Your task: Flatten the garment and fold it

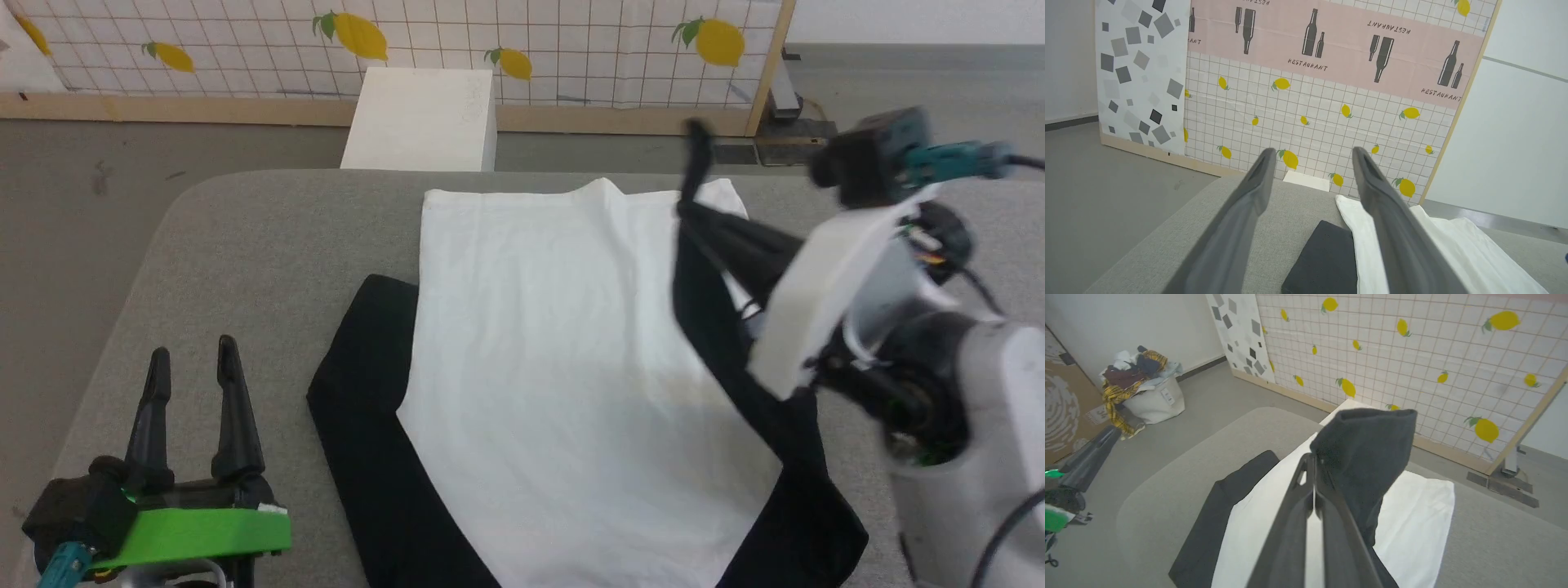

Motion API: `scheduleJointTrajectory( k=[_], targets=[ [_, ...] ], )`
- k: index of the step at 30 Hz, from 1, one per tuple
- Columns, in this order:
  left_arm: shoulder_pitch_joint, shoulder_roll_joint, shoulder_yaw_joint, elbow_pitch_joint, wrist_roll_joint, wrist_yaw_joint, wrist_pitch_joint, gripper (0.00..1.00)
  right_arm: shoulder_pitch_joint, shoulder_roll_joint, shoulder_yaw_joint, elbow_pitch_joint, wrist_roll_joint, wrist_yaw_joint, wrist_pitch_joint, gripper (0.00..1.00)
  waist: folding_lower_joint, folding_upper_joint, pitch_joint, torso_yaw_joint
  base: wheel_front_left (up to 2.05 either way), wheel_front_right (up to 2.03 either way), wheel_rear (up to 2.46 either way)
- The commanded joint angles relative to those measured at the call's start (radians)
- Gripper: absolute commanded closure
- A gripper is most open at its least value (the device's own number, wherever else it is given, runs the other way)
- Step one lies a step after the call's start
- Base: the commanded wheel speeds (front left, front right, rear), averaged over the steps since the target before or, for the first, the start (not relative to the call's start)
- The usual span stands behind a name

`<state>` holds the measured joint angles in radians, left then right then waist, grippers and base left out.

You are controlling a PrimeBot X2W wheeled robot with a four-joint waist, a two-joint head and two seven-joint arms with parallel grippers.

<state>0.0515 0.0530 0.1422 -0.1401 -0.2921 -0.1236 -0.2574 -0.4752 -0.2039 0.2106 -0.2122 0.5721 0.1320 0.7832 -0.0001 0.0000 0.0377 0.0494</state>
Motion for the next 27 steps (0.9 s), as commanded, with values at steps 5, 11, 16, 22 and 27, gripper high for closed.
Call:
scheduleJointTrajectory(
  k=[5,11,16,22,27],
  targets=[
    [-0.013,-0.003,-0.024,0.006,-0.015,-0.007,-0.004,0.00,-0.010,0.105,0.156,0.137,0.039,-0.001,-0.074,1.00,0.0001,0.0000,0.032,0.036,0.00,0.00,0.00],
    [-0.031,-0.003,-0.048,0.014,-0.023,-0.007,-0.004,0.00,-0.021,0.144,0.315,0.328,0.057,-0.001,-0.177,1.00,0.0001,0.0000,0.064,0.079,0.00,0.00,0.00],
    [-0.038,-0.003,-0.060,0.016,-0.030,-0.007,-0.004,0.00,-0.014,0.152,0.439,0.484,0.071,-0.001,-0.240,1.00,0.0001,0.0000,0.090,0.111,0.00,0.00,0.00],
    [-0.042,-0.003,-0.070,0.018,-0.038,-0.001,-0.004,0.00,-0.018,0.153,0.564,0.600,0.124,-0.001,-0.305,0.70,0.0001,0.0000,0.106,0.126,0.00,0.00,0.00],
    [-0.044,-0.003,-0.071,0.022,-0.036,0.002,-0.004,0.00,-0.063,0.153,0.568,0.603,0.211,-0.001,-0.377,0.00,0.0001,0.0000,0.103,0.115,0.00,0.00,0.00]
  ],
)
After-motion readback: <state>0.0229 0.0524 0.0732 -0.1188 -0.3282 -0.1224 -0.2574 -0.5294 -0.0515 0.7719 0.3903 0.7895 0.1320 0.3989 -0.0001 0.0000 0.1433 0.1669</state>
